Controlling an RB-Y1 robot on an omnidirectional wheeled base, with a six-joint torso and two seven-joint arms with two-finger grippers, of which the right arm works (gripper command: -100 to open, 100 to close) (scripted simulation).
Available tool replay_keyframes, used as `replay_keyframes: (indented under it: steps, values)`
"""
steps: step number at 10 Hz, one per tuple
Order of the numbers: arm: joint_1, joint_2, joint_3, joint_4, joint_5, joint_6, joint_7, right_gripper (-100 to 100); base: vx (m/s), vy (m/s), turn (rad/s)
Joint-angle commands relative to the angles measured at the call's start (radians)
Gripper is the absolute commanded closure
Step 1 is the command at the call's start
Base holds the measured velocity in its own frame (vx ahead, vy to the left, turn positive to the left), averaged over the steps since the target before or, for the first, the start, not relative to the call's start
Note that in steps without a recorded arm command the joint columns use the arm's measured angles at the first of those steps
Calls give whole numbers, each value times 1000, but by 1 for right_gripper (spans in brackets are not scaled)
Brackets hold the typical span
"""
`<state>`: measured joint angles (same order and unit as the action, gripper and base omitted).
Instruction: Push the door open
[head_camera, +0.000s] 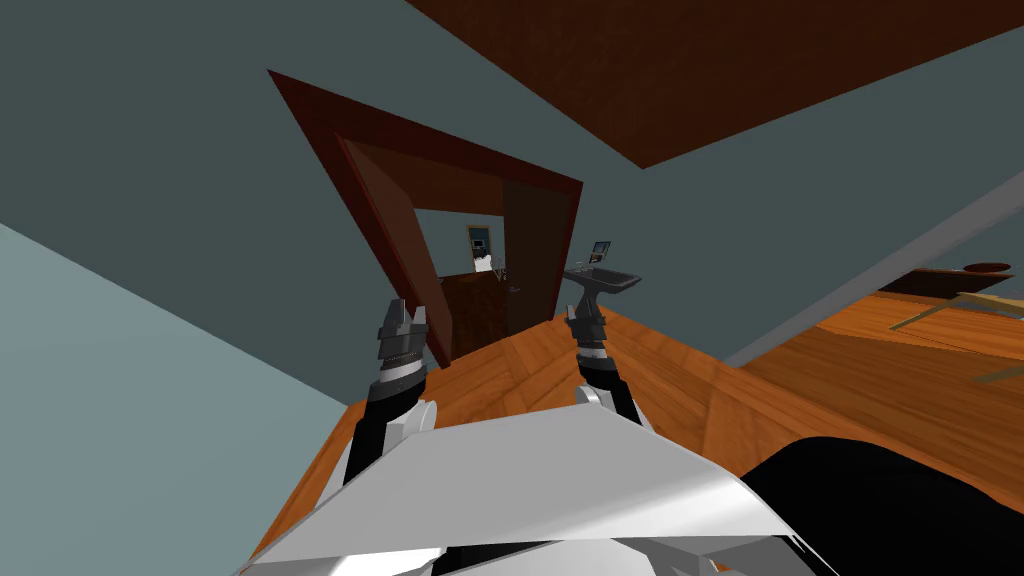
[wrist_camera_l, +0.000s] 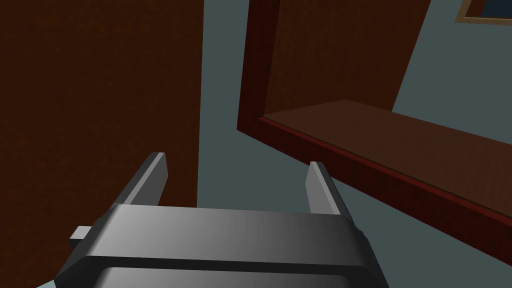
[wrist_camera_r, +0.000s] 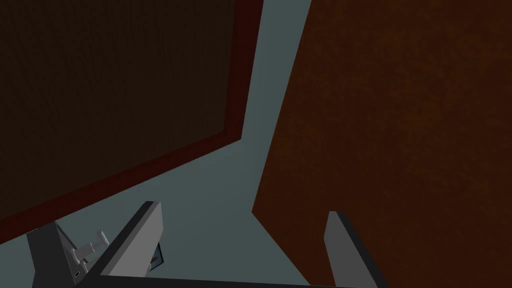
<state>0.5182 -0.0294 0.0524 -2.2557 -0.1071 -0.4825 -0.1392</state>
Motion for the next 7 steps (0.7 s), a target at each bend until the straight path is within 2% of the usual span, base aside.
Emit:
replay_keyframes:
  steps: [1, 5, 7]
  values:
    - [-12, -6, 8, 30, 5, -7, -3, -100, 82, -11, -31]
    - [-56, -23, 34, 135, 22, -31, -14, -100, 185, -8, -38]
    - [-70, -28, 43, 169, 27, -39, -18, -100, 150, -13, -23]
